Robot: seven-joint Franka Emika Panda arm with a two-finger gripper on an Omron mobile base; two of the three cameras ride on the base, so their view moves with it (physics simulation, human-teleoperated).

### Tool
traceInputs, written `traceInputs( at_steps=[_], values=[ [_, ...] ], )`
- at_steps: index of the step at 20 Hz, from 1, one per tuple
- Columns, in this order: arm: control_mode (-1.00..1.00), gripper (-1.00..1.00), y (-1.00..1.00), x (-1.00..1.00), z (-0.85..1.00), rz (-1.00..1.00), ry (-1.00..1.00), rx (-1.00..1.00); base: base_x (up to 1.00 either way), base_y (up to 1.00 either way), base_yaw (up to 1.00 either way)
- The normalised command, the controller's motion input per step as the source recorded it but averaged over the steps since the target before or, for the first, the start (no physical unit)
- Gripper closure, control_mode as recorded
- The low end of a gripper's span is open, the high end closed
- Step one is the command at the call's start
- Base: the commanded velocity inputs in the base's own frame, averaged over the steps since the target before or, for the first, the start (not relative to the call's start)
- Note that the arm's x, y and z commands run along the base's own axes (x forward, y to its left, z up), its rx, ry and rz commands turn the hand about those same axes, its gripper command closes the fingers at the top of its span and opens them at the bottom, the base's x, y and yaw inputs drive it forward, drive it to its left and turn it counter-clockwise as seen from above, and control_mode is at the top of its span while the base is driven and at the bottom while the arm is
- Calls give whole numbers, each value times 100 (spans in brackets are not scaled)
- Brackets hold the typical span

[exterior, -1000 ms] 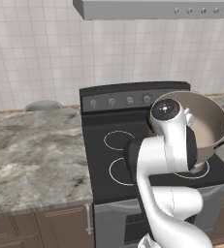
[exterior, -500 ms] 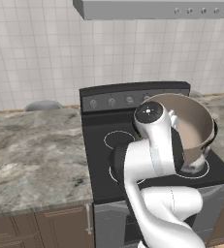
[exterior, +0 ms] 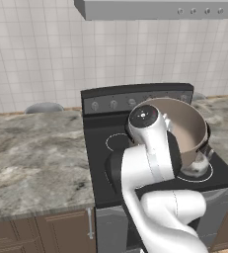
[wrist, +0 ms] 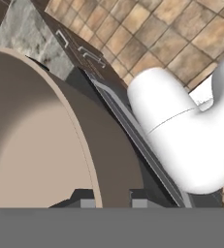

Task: Pick the kettle from the cabinet and place it on a stove burner. Then pick the pot from the counter and place it on another stove burner. Finally, turn both burners on.

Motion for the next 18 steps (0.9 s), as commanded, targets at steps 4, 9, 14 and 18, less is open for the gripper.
traceInputs(
  at_steps=[4,9,14,18],
  values=[
    [-100,100,10,0,-10,6,1,0,0,0,0],
    [-100,100,9,0,-24,4,1,0,0,0,0],
    [-100,100,12,0,-28,5,2,0,0,0,0],
    [-100,100,12,3,-24,5,6,0,0,0,0]
  ],
)
